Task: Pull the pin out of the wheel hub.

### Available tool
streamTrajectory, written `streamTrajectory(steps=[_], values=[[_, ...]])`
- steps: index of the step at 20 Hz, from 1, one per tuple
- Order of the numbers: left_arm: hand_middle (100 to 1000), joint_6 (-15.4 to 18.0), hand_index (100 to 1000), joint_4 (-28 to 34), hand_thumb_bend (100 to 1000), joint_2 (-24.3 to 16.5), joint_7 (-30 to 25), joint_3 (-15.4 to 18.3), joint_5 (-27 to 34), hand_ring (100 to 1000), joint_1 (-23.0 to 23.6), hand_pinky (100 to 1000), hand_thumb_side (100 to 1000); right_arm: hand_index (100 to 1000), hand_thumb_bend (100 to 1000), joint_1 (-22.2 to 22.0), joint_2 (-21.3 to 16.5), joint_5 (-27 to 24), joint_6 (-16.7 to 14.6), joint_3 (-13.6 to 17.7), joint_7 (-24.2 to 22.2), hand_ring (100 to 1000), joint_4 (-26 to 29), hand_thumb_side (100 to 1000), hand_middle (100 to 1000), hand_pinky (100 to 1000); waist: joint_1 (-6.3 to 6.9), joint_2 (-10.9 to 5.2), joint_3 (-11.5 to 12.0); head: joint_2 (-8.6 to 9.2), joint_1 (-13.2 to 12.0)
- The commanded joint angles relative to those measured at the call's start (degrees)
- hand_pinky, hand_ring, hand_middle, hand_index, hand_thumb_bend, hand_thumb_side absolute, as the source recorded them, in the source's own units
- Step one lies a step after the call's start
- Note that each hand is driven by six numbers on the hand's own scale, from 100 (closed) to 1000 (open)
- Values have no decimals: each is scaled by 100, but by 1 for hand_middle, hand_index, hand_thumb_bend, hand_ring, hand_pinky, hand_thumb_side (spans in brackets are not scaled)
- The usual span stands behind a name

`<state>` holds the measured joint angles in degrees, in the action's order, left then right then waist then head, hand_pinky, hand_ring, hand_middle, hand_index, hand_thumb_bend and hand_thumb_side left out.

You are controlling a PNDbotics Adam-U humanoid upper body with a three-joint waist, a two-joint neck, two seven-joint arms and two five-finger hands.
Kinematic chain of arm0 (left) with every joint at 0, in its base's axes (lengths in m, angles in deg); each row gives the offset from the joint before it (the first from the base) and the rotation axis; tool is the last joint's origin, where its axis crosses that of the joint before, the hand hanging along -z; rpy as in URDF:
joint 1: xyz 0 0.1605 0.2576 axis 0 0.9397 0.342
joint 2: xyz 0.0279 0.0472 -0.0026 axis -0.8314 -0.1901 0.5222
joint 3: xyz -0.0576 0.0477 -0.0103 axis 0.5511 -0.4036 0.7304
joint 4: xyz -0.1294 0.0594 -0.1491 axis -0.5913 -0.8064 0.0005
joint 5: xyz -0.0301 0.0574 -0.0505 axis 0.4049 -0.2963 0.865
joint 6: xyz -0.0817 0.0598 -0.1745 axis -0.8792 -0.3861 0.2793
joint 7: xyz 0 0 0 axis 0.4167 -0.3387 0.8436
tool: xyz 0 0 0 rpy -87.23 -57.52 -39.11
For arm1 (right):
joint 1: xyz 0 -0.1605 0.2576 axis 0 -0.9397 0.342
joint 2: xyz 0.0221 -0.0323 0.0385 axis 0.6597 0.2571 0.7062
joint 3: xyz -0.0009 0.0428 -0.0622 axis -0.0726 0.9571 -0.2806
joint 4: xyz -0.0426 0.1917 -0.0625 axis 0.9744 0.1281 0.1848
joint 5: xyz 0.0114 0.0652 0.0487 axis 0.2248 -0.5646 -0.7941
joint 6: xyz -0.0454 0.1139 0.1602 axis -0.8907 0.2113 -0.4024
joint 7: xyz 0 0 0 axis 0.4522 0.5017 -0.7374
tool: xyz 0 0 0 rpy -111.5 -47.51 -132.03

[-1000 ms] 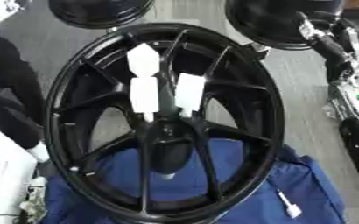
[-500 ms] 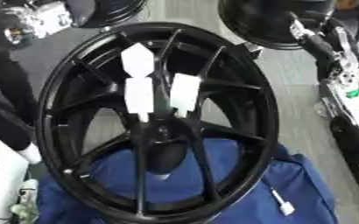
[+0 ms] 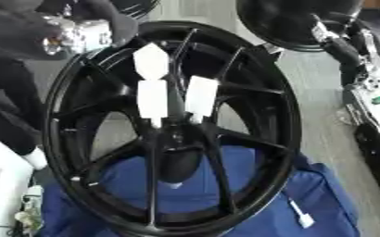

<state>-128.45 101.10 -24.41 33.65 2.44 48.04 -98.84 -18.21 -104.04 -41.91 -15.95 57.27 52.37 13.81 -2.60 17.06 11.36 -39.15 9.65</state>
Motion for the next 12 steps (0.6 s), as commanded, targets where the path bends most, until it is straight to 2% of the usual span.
streamTrajectory(steps=[1,4,7,12], values=[[738,-61,775,53,363,-59,-308,52,-186,682,-65,709,695,764,545,55,-178,-19,1,48,4,671,44,332,680,807,25,-126,4,32,-20],[739,-181,776,53,349,-106,-579,-48,-340,690,96,709,676,764,542,66,-168,-17,9,36,0,671,35,334,679,807,13,-126,-10,64,-44],[751,-245,779,53,378,-99,-859,-71,-455,707,160,715,698,763,542,69,-161,-22,17,33,5,671,14,335,679,806,2,-112,-10,80,-56],[750,-261,778,53,388,-74,-1306,-5,-721,711,181,717,685,764,542,76,-155,-30,16,23,-1,671,9,335,679,806,-9,-95,4,64,-74]])
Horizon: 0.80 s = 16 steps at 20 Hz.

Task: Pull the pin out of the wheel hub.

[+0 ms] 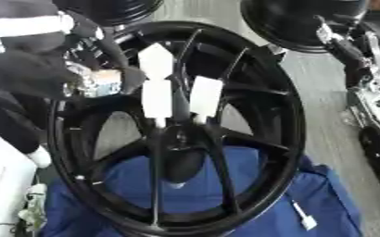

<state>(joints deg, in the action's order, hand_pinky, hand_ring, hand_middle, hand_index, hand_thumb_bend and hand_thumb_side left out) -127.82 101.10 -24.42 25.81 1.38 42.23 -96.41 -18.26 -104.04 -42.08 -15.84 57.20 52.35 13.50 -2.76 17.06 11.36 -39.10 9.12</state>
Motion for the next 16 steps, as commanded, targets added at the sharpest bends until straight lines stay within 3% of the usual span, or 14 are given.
streamTrajectory(steps=[1,7,8,9,10,13,16], values=[[750,-316,778,53,388,-71,-611,125,-197,711,-63,717,685,764,542,81,-155,-14,4,30,0,671,40,335,679,806,6,-96,5,58,-21],[755,-288,782,25,403,-39,-1137,245,-552,724,-64,723,670,764,542,83,-152,-17,5,26,-2,671,39,336,680,806,-2,-89,7,64,-28],[764,-290,783,3,446,-9,-1194,237,-628,769,-70,752,607,764,540,81,-150,-20,9,23,-5,671,36,337,680,806,-8,-80,0,59,-47],[762,-290,784,-44,449,57,-1219,202,-715,771,-94,754,599,764,540,73,-149,-28,14,18,-8,671,27,337,680,806,-15,-67,-10,49,-74],[761,-269,789,-93,466,111,-1238,169,-808,776,-116,763,498,764,539,68,-150,-36,16,17,-10,671,21,337,680,806,-19,-60,-12,44,-86],[741,-133,779,-144,498,158,-1331,147,-1087,762,-121,757,308,764,538,62,-157,-51,16,12,-16,671,5,338,680,806,-20,-44,-7,44,-95],[724,-31,761,-212,511,202,-1406,161,-1294,753,-120,753,180,764,538,57,-153,-58,13,5,-25,671,0,338,680,806,-19,-40,-8,52,-113]])
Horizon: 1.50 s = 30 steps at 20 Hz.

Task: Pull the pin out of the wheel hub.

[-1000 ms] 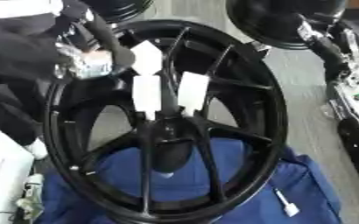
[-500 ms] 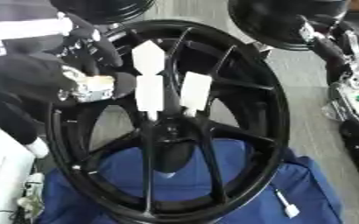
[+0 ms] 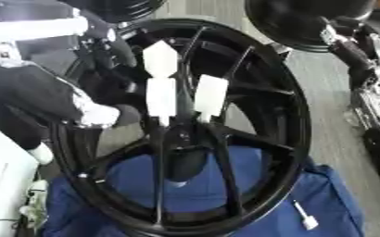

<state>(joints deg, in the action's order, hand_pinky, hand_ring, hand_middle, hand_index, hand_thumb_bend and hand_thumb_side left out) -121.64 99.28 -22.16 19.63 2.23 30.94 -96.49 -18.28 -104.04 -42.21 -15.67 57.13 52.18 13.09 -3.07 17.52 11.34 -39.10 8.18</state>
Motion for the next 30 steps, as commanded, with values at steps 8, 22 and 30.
streamTrajectory(steps=[8,22,30], values=[[702,-556,732,-253,517,135,-684,49,-307,740,-152,741,100,764,536,51,-160,-58,-1,9,-14,671,22,339,680,806,-7,-86,-10,51,-24],[675,-774,712,-813,402,823,-253,-122,-310,690,-423,695,100,764,530,47,-134,-76,-2,1,-17,671,1,341,681,805,-28,-74,-43,76,-64],[655,-817,706,-935,410,1044,-193,-220,-222,661,-481,688,100,764,526,39,-125,-100,-13,7,-11,672,-5,343,680,806,-30,-43,-70,75,-85]])
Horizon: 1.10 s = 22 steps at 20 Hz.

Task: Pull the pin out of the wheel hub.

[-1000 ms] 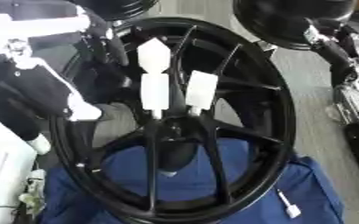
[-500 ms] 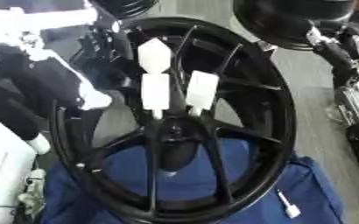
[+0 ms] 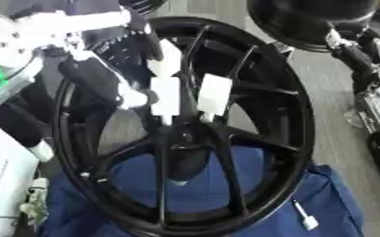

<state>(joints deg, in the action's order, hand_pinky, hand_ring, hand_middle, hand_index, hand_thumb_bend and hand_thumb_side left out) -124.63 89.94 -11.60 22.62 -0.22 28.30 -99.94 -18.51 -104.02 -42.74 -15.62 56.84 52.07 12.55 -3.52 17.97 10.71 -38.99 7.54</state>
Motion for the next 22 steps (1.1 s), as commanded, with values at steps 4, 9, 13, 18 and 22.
streamTrajectory(steps=[4,9,13,18,22], values=[[663,-509,710,-48,407,26,-504,10,7,666,-129,687,100,765,522,57,-118,-55,-20,33,-6,672,47,344,680,806,12,-80,-12,67,-32],[667,-506,708,-100,401,72,-538,-3,-16,667,-116,683,100,765,519,52,-116,-69,-23,33,-10,673,41,346,680,807,-1,-74,-22,71,-46],[692,-511,712,-148,406,112,-546,-15,-54,685,-117,686,100,765,517,58,-113,-70,-28,34,-9,673,44,346,679,807,-5,-75,-28,68,-53],[720,-482,723,-258,407,178,-575,-28,-82,708,-105,688,100,765,513,57,-108,-74,-26,29,-20,674,39,349,680,807,-11,-69,-37,71,-66],[749,-445,730,-342,409,216,-628,-48,-129,739,-89,695,104,766,510,62,-114,-76,-27,32,-23,674,34,350,679,807,-20,-61,-46,79,-79]])
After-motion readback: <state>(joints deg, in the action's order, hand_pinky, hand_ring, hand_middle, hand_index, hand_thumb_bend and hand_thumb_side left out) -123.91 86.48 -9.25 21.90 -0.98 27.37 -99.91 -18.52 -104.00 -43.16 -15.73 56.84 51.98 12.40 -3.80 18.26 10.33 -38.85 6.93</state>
